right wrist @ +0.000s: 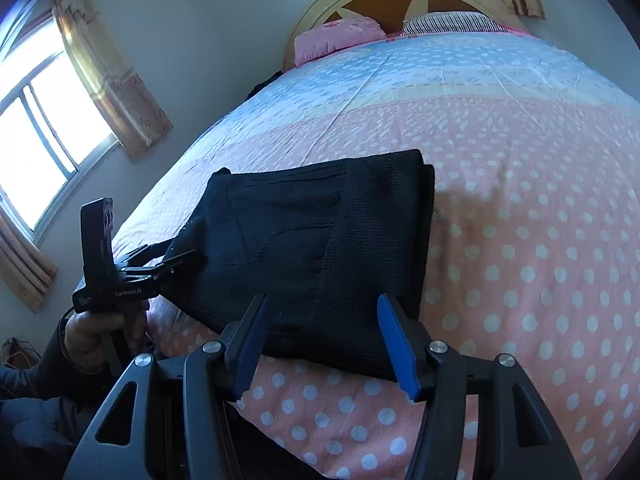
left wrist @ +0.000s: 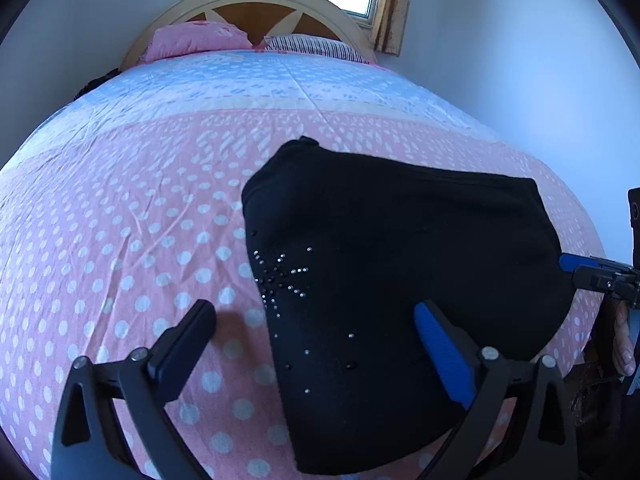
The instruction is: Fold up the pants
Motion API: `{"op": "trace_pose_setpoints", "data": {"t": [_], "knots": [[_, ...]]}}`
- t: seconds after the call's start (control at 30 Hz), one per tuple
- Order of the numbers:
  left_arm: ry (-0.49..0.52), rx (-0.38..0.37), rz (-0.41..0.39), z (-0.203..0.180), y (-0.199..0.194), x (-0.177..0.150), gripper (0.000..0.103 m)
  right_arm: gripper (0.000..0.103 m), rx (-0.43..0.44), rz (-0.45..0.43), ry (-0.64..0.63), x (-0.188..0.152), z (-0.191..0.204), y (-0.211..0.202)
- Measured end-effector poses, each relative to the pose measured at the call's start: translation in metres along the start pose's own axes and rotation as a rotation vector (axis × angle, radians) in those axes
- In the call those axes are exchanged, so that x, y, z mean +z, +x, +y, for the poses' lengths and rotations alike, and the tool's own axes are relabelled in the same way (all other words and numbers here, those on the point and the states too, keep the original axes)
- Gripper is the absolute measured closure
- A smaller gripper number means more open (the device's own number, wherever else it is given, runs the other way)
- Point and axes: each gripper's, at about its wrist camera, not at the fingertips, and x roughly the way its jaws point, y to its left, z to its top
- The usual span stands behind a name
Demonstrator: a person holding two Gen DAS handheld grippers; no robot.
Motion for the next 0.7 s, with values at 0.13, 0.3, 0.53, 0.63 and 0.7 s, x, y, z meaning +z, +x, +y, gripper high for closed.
{"op": "trace_pose_setpoints", "data": {"t": [0.13, 0.3, 0.53, 0.63, 0.7], "knots": [[0.006, -0.001, 0.001, -0.001, 0.0, 0.0, 0.001, 0.046, -0.024, -0.003, -0.03, -0.005, 0.005, -0.001], [0.005, -0.009, 0.007, 0.001, -0.001, 0.001, 0.001, 0.046, -0.03, -0.005, -0.034, -0.007, 0.006, -0.003], [-0.004, 0.007, -0.018, 0.007, -0.008, 0.008, 0.001, 0.046, -0.015, -0.044, 0.004, -0.004, 0.004, -0.017], [-0.016, 0.052, -0.088, 0.018, -0.021, 0.015, 0.001, 0.046, -0.05, -0.126, 0.063, 0.003, -0.005, -0.033], [-0.049, 0.054, -0.083, 0.028, -0.019, 0.019, 0.001, 0.052, -0.065, -0.133, 0.114, 0.007, -0.014, -0.033]]}}
